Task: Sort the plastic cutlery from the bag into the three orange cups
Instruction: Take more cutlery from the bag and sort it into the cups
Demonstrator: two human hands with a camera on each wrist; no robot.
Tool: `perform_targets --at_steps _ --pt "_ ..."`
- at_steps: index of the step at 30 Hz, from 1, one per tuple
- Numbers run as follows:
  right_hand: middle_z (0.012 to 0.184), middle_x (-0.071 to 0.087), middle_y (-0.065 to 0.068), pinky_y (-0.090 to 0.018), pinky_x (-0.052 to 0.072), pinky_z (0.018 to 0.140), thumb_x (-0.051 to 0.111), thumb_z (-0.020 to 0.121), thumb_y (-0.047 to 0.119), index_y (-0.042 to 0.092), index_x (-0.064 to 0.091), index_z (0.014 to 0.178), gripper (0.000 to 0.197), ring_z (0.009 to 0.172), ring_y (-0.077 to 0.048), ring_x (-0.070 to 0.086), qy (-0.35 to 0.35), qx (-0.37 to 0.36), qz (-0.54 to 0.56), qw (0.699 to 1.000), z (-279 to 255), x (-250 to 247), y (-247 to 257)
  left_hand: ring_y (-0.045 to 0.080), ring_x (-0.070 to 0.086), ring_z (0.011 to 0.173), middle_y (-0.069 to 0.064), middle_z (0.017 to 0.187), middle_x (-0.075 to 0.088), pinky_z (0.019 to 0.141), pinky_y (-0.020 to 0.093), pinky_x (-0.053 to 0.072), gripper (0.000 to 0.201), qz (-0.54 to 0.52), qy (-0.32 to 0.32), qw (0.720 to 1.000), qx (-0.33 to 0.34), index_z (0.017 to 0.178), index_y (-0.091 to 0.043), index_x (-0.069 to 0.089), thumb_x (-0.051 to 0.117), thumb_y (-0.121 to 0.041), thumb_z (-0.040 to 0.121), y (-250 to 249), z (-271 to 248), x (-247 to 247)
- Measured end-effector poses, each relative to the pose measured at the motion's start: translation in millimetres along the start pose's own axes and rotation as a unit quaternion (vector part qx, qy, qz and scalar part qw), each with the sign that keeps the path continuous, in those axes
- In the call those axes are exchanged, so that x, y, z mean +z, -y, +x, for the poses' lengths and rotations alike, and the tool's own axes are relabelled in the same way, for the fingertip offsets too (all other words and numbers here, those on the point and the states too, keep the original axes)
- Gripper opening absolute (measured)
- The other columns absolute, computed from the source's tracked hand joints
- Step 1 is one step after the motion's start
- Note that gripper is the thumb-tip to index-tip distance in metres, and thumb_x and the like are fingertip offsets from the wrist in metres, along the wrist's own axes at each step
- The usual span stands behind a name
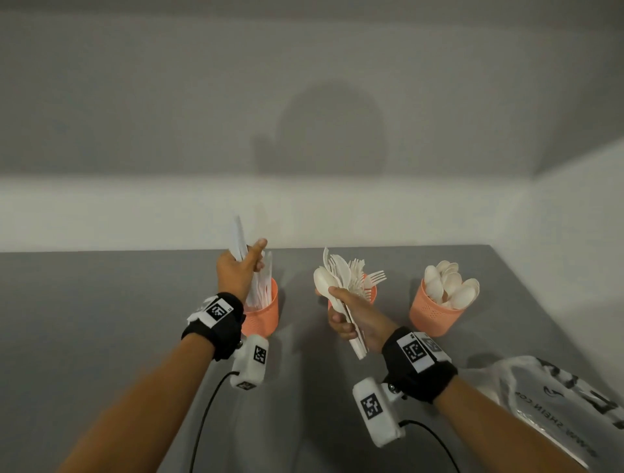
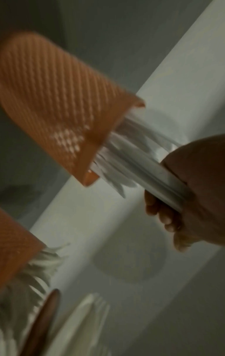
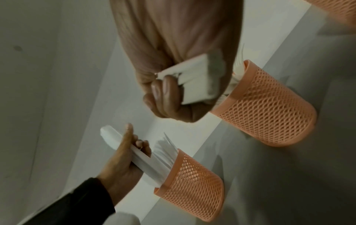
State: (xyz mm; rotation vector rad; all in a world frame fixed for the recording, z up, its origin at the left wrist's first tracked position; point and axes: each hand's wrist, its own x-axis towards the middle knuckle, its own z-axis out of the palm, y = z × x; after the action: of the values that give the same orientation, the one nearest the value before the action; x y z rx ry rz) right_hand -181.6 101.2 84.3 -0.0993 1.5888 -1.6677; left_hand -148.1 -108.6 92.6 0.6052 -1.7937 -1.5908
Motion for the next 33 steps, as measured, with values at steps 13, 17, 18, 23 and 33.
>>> perform_targets --at_steps 13,17,18,23,33 --pt "0.057 0.051 0.001 -0.012 0.026 0.034 0.044 0.097 0.025 0.002 0.045 0.126 0.036 0.036 -0.003 0.033 0.01 -0.009 0.007 1.0 0 12 -6 0.032 0.063 0.078 0.016 0.086 0.066 0.069 0.03 0.047 0.032 0.347 0.144 0.894 0.245 0.095 0.002 0.068 0.043 -0.019 0.094 25 -9 -9" --pt "0.058 0.053 0.001 -0.014 0.029 0.037 0.047 0.097 0.028 0.017 0.049 0.098 0.012 0.038 -0.004 0.037 0.014 -0.024 -0.011 1.0 -9 13 -8 0.032 0.062 0.093 0.015 0.098 0.068 0.084 0.034 0.048 0.039 0.395 0.119 0.862 0.296 0.101 0.0 0.068 0.038 -0.023 0.09 7 -22 -5" --pt "0.057 0.053 0.001 -0.014 0.03 0.037 0.047 0.097 0.029 0.018 0.048 0.097 0.011 0.038 -0.004 0.037 0.011 -0.029 -0.01 0.999 -11 14 -9 0.03 0.06 0.098 0.014 0.102 0.067 0.088 0.031 0.045 0.04 0.372 0.098 0.873 0.299 0.105 -0.002 0.068 0.038 -0.025 0.091 0 -27 -2" --pt "0.048 0.048 0.006 -0.015 0.03 0.035 0.046 0.097 0.033 0.026 0.048 0.098 0.007 0.035 -0.003 0.034 0.006 -0.056 -0.036 0.998 -20 19 -11 0.008 0.056 0.079 -0.003 0.082 0.065 0.074 0.018 0.039 0.029 0.198 0.162 0.957 0.134 0.085 -0.012 0.066 0.044 -0.028 0.097 -37 -55 23" --pt "0.049 0.037 0.008 -0.014 0.028 0.034 0.042 0.098 0.032 0.02 0.042 0.113 0.02 0.034 -0.001 0.031 0.012 -0.079 -0.11 0.991 -47 8 -22 0.018 0.054 0.069 0.006 0.074 0.062 0.066 0.027 0.043 0.025 0.121 0.267 0.954 -0.066 0.072 -0.012 0.061 0.045 -0.007 0.09 -40 -86 55"
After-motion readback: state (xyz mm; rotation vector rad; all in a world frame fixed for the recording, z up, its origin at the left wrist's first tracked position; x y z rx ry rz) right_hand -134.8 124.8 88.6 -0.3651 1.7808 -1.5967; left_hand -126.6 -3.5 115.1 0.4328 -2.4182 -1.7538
